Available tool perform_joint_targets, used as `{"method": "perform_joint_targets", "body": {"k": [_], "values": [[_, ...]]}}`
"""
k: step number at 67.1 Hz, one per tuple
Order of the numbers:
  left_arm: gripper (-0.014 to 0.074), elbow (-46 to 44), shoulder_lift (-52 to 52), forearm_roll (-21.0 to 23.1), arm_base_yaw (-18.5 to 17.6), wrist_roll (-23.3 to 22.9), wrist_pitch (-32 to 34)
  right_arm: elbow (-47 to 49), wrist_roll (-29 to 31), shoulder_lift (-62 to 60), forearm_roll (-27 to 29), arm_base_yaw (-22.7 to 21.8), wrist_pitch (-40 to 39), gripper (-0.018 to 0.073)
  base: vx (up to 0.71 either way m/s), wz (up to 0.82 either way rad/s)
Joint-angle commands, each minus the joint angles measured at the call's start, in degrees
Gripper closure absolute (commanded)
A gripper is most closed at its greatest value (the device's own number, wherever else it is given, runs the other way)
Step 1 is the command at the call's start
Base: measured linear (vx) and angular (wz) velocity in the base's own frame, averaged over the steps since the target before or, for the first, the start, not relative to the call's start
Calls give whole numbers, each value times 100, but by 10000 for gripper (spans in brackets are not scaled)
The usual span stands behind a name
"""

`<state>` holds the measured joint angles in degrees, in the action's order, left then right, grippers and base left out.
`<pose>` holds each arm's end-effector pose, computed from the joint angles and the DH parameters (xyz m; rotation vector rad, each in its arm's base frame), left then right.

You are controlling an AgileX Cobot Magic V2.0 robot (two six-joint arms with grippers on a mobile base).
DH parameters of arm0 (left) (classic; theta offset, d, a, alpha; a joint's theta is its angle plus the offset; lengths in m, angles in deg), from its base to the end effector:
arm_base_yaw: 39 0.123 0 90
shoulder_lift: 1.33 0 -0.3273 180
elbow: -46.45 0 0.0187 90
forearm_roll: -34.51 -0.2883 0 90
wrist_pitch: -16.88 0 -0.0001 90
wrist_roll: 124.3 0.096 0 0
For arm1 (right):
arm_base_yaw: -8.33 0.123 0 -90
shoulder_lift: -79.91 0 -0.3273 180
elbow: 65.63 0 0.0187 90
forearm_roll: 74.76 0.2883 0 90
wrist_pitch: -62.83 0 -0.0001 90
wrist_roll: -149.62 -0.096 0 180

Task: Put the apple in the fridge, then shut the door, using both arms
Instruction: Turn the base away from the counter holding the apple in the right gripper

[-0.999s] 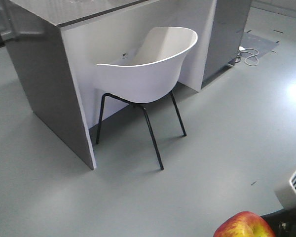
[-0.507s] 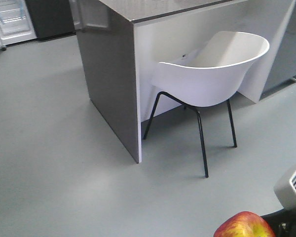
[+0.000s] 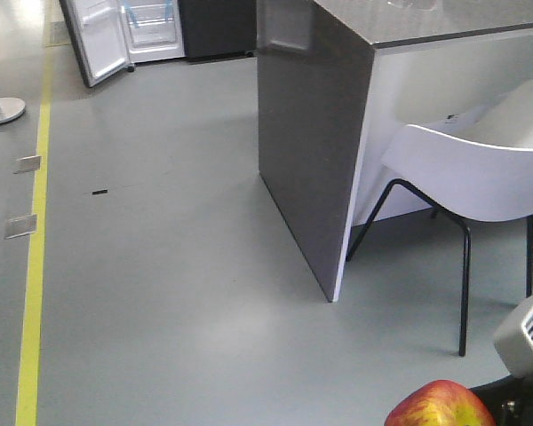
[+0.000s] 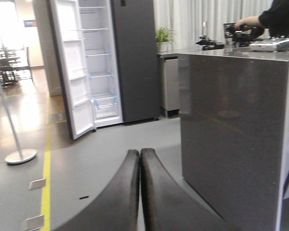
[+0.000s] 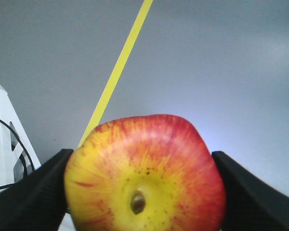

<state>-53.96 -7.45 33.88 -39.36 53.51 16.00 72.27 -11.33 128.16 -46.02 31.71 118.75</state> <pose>0.0565 -0.0003 0.2037 -0.0160 1.5113 -0.0267 0.0984 0.0842 0.3140 -0.7188 2.3983 0.6664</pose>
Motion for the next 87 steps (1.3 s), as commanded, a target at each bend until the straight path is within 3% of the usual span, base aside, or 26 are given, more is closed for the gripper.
{"method": "perform_joint_targets", "body": {"k": [1,87], "values": [[603,-94,84,63,-17,-26,409,161,38,-9,184,4,-238,147,5,36],[603,-94,84,63,-17,-26,409,161,38,-9,184,4,-238,147,8,28]]}}
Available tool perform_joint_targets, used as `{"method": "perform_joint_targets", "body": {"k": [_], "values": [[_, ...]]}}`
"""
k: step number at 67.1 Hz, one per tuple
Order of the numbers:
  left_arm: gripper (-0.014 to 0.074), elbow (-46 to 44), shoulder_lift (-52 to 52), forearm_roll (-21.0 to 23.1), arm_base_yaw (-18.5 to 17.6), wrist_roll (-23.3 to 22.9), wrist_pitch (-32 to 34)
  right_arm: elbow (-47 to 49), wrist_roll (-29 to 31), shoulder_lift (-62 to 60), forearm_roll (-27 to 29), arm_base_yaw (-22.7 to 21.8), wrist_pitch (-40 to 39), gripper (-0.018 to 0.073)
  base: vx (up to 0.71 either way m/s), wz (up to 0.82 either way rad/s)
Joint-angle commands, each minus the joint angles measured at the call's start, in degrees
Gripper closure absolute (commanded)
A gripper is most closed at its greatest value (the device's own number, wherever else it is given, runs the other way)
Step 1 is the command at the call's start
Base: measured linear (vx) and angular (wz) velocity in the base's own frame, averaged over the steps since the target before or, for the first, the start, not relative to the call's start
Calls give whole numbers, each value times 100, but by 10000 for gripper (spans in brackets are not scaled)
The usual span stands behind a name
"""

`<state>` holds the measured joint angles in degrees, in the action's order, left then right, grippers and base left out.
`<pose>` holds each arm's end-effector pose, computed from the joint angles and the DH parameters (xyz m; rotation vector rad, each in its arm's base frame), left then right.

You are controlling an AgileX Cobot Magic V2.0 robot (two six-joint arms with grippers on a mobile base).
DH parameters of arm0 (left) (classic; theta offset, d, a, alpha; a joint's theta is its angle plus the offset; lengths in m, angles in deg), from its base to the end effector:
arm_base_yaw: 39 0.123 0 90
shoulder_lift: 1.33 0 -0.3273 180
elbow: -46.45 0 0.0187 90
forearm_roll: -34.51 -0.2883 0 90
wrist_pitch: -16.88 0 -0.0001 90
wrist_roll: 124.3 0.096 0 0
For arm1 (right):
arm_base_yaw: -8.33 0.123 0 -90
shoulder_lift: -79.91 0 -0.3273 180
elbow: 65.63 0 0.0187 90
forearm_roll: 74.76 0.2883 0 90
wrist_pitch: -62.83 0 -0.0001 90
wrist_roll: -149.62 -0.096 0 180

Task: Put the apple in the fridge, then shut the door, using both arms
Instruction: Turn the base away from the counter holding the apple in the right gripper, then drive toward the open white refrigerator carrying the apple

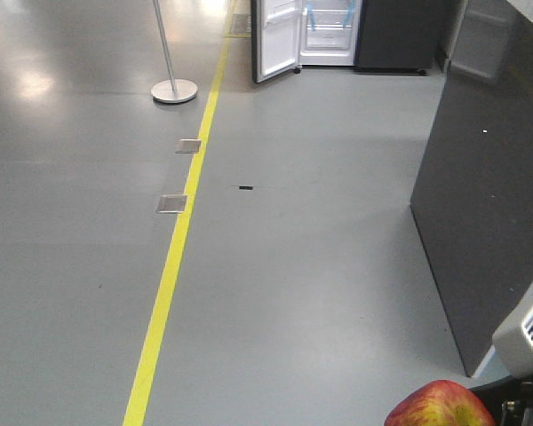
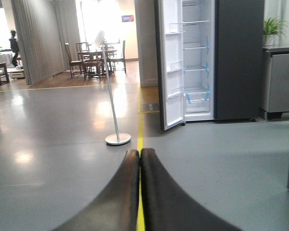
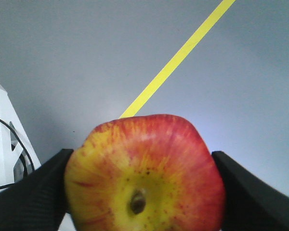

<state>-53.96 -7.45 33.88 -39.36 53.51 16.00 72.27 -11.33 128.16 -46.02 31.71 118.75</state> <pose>0.0565 -0.0003 0.2037 -0.0160 1.5113 -0.0267 0.0984 0.0842 0.3140 -0.7188 2.3983 0.6664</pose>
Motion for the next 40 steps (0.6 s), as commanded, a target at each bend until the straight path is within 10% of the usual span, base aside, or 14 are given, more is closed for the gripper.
{"method": "perform_joint_targets", "body": {"k": [1,40], "values": [[603,-94,84,63,-17,-26,409,161,38,-9,184,4,-238,147,11,21],[603,-94,84,63,-17,-26,409,161,38,-9,179,4,-239,147,12,8]]}}
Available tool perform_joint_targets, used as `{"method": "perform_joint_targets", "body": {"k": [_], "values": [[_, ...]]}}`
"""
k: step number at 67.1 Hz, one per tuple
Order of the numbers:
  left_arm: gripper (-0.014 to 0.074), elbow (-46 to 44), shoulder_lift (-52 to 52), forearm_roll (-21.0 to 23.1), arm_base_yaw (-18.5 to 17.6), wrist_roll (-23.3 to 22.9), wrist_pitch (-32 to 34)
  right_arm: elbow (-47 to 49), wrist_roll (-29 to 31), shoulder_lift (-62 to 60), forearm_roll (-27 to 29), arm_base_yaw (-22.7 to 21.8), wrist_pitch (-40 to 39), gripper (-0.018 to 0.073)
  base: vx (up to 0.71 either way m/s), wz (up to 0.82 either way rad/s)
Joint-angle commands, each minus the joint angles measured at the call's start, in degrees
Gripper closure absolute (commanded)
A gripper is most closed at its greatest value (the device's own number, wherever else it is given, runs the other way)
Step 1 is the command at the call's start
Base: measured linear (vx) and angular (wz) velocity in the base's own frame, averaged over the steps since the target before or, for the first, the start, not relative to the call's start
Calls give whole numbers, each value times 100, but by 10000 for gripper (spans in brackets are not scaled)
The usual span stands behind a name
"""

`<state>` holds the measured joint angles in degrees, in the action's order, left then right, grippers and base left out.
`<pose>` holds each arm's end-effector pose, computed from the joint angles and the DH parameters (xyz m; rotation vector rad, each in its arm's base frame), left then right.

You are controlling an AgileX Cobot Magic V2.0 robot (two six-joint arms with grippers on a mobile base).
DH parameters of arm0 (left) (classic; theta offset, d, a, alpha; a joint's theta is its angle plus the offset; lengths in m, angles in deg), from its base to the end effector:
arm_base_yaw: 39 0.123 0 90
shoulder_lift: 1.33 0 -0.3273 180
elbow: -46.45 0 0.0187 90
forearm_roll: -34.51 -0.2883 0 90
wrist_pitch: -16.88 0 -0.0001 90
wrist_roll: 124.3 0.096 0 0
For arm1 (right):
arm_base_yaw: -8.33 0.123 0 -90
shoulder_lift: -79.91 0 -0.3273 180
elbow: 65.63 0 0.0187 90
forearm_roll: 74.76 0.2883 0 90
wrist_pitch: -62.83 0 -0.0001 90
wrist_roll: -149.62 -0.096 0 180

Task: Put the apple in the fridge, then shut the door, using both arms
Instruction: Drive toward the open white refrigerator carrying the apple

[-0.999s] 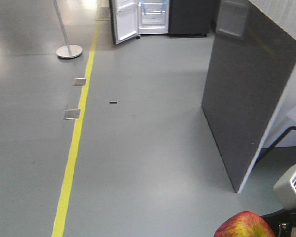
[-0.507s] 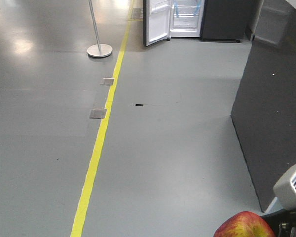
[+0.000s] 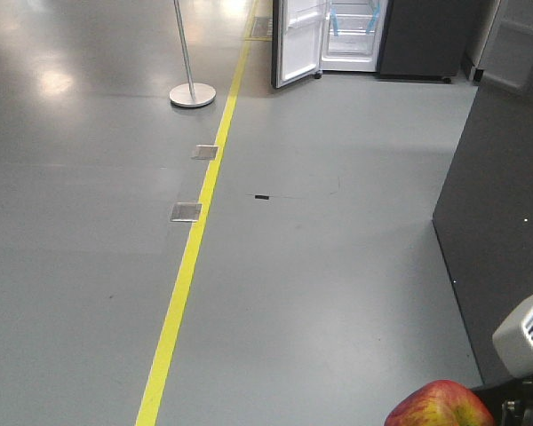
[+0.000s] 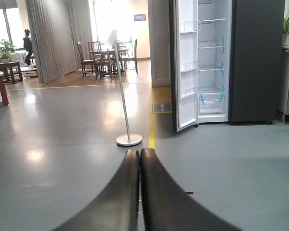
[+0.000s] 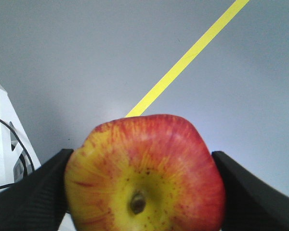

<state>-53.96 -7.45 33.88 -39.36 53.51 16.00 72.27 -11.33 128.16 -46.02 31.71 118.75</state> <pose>0.0565 -0.0003 0.2037 -0.0160 1.5113 -0.0267 0.0984 0.0842 0.3140 -0.7188 2.3983 0.6664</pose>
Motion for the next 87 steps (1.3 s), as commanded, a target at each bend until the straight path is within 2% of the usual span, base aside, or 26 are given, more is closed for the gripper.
{"method": "perform_joint_targets", "body": {"k": [1,87], "values": [[603,-94,84,63,-17,-26,409,161,38,-9,179,4,-239,147,12,0],[603,-94,84,63,-17,-26,409,161,38,-9,179,4,-239,147,16,-2]]}}
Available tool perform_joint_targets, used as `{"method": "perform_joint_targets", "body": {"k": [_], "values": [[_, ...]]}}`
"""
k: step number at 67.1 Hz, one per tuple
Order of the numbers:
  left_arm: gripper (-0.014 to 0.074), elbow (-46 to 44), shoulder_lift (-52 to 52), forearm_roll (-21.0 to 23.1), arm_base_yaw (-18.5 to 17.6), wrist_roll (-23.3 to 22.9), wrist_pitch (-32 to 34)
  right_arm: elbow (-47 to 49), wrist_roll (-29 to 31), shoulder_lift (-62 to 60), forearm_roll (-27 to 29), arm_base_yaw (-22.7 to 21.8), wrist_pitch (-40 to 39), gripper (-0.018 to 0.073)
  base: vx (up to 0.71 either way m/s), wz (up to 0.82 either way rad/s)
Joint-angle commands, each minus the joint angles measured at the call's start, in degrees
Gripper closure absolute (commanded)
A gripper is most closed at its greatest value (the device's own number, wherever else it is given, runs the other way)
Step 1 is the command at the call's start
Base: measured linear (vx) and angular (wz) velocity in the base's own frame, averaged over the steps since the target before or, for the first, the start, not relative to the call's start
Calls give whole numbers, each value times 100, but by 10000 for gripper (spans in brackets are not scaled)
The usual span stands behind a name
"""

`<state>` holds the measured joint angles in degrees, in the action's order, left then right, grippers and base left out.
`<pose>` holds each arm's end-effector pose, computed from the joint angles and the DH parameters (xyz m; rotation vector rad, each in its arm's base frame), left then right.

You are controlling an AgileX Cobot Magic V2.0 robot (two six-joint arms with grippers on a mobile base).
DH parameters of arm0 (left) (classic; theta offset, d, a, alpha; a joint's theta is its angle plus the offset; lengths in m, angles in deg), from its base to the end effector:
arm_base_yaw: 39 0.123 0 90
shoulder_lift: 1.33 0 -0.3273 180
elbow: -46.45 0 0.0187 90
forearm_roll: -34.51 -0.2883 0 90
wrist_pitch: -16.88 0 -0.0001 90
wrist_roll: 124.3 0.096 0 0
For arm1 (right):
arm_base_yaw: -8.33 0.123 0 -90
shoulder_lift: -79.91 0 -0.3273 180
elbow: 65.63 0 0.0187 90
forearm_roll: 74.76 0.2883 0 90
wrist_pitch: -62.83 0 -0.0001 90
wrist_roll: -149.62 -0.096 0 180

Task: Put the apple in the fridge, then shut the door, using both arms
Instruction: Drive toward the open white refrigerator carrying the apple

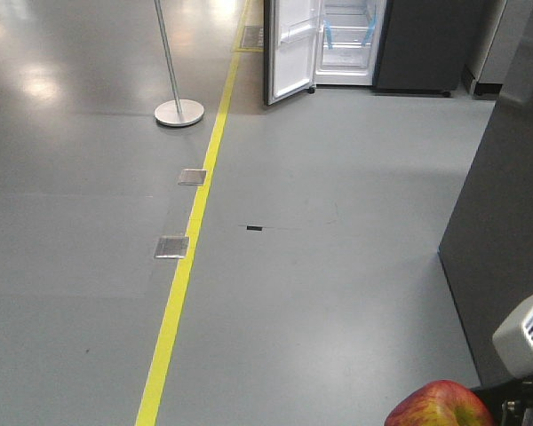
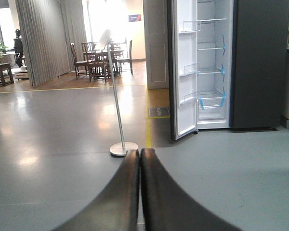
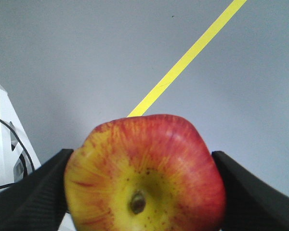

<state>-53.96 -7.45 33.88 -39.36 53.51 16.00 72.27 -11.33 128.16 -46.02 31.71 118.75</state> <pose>0.0565 -0.0003 0.2037 -0.0160 1.5113 -0.0267 0.0984 0.0842 0.3140 -0.7188 2.3983 0.6664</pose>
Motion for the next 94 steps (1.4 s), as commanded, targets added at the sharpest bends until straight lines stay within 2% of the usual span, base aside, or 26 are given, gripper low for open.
{"method": "perform_joint_targets", "body": {"k": [1,94], "values": [[603,-94,84,63,-17,-26,409,161,38,-9,179,4,-239,147,19,-1],[603,-94,84,63,-17,-26,409,161,38,-9,179,4,-239,147,20,-1]]}}
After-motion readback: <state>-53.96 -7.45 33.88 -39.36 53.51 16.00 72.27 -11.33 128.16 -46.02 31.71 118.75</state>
